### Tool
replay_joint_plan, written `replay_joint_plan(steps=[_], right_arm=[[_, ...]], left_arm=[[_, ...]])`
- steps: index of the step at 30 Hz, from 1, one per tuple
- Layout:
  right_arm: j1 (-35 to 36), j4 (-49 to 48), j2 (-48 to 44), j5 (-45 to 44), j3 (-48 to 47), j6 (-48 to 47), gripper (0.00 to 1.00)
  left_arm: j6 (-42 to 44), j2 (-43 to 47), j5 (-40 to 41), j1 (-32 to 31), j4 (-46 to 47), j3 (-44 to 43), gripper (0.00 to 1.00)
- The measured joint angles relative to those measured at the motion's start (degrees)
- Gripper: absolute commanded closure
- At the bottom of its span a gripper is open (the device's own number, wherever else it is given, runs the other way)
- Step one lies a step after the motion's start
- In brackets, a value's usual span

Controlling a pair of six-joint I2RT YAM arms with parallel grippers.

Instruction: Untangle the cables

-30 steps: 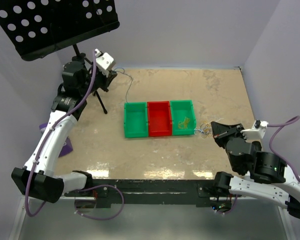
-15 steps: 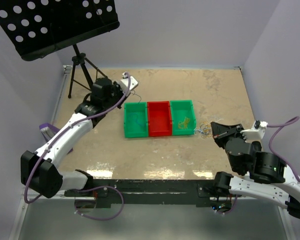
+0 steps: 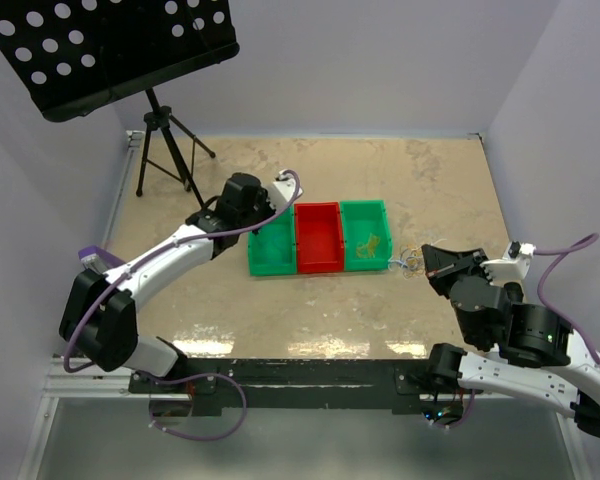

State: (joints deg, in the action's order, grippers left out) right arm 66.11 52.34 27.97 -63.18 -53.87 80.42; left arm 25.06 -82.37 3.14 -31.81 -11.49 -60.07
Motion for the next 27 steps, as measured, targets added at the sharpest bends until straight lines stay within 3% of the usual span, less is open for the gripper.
replay_joint_plan(steps=[16, 18, 21, 27], right_arm=[[0.0, 1.7, 0.0, 0.0, 0.0, 1.7, 1.0], [0.0, 2.2, 0.0, 0.0, 0.0, 1.8, 1.0], [0.0, 2.6, 0.0, 0.0, 0.0, 2.1, 1.0], [0.0, 2.5, 0.0, 0.1, 0.7, 2.5, 1.0]], left_arm=[[-4.1, -12.7, 6.4, -2.4, -2.8, 0.0, 1.0], [-4.7, -12.9, 6.4, -2.4, -3.3, -0.3, 0.94], [-5.2, -12.9, 5.7, -2.4, -3.9, -1.4, 0.65], [-6.5, -12.5, 2.7, -2.4, -4.7, -2.8, 0.44]])
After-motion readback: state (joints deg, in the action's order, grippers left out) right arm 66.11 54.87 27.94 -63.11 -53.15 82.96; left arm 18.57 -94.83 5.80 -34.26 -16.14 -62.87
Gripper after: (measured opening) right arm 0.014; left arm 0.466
